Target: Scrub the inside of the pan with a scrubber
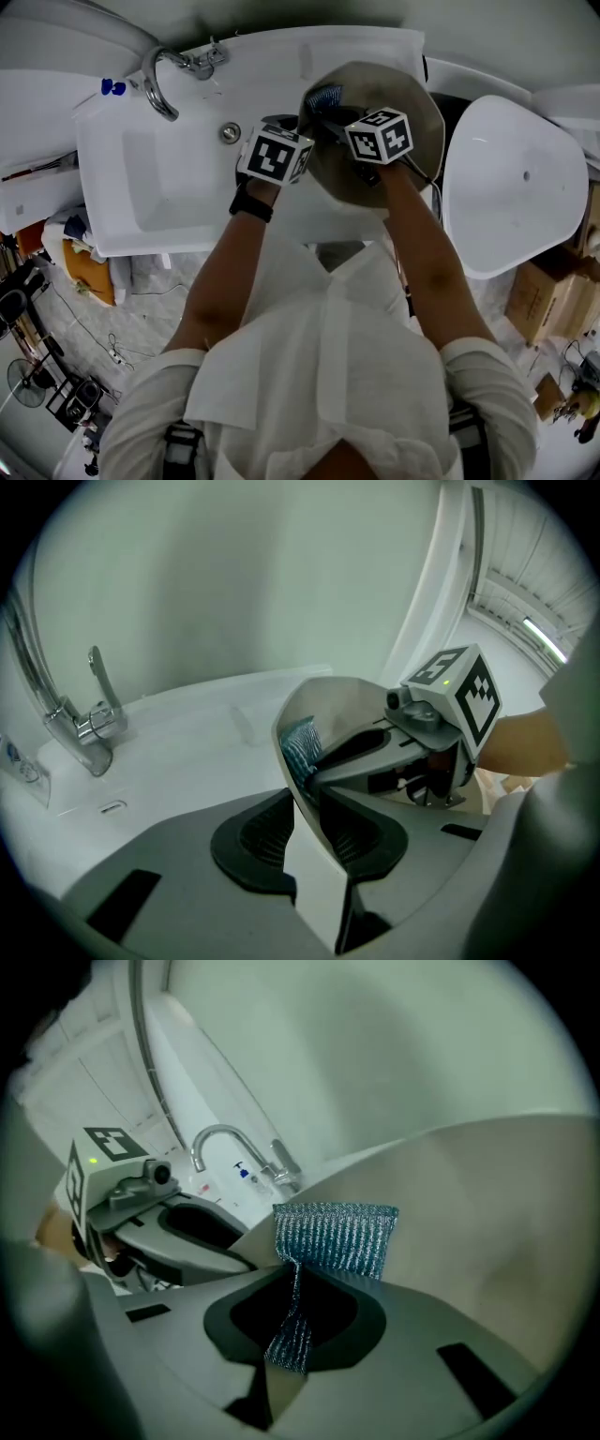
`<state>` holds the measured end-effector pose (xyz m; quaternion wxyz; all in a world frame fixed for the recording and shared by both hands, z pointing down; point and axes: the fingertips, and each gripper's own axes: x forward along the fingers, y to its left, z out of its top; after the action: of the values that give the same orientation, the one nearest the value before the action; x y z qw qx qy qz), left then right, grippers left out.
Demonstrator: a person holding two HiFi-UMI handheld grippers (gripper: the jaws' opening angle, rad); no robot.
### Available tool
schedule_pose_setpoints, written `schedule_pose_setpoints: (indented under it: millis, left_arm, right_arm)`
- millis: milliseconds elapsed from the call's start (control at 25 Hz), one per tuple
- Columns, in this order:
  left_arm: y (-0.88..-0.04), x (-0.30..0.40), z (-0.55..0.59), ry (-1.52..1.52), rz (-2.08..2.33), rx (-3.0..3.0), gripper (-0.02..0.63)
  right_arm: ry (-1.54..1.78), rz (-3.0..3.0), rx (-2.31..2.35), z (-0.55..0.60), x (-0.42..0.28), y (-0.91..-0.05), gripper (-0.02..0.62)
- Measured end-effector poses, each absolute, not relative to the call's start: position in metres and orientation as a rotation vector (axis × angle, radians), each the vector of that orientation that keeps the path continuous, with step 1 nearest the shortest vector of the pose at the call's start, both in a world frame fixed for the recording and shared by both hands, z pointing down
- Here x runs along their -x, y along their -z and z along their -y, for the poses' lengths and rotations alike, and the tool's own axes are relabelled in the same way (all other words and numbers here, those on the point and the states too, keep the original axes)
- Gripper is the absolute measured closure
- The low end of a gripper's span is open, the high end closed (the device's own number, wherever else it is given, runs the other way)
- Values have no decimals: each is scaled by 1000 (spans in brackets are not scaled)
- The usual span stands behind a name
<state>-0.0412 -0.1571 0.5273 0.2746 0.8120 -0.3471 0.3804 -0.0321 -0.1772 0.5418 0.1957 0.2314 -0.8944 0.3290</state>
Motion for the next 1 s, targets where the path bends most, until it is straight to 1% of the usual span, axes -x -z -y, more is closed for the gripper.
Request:
schedule_pose_setpoints:
  millis: [160,280,360,520,680,800,1000]
  left_arm:
    - [-528,40,154,-1040,902,-2181,506]
    - [-528,39,151,-1051,893,-2183,499]
    - [-528,40,151,-1039,906,-2180,500]
    - [-527,40,152,-1032,912,-2183,500]
    - [-527,41,154,-1027,925,-2174,500]
    - [-527,41,155,-1009,928,-2164,503]
    - [-527,42,155,-993,946,-2147,509]
  right_arm:
    - [-1167,2472,-347,137,40,-542,561]
    - [-1297,2445,-281,134,40,-544,561]
    - [-1307,2451,-369,151,37,-546,561]
    - [-1294,2469,-757,204,15,-544,561]
    - [-1227,2458,-864,204,17,-543,561]
    - [-1244,2395,-723,178,26,-551,561]
    - [-1419,2209,-334,119,35,-553,561]
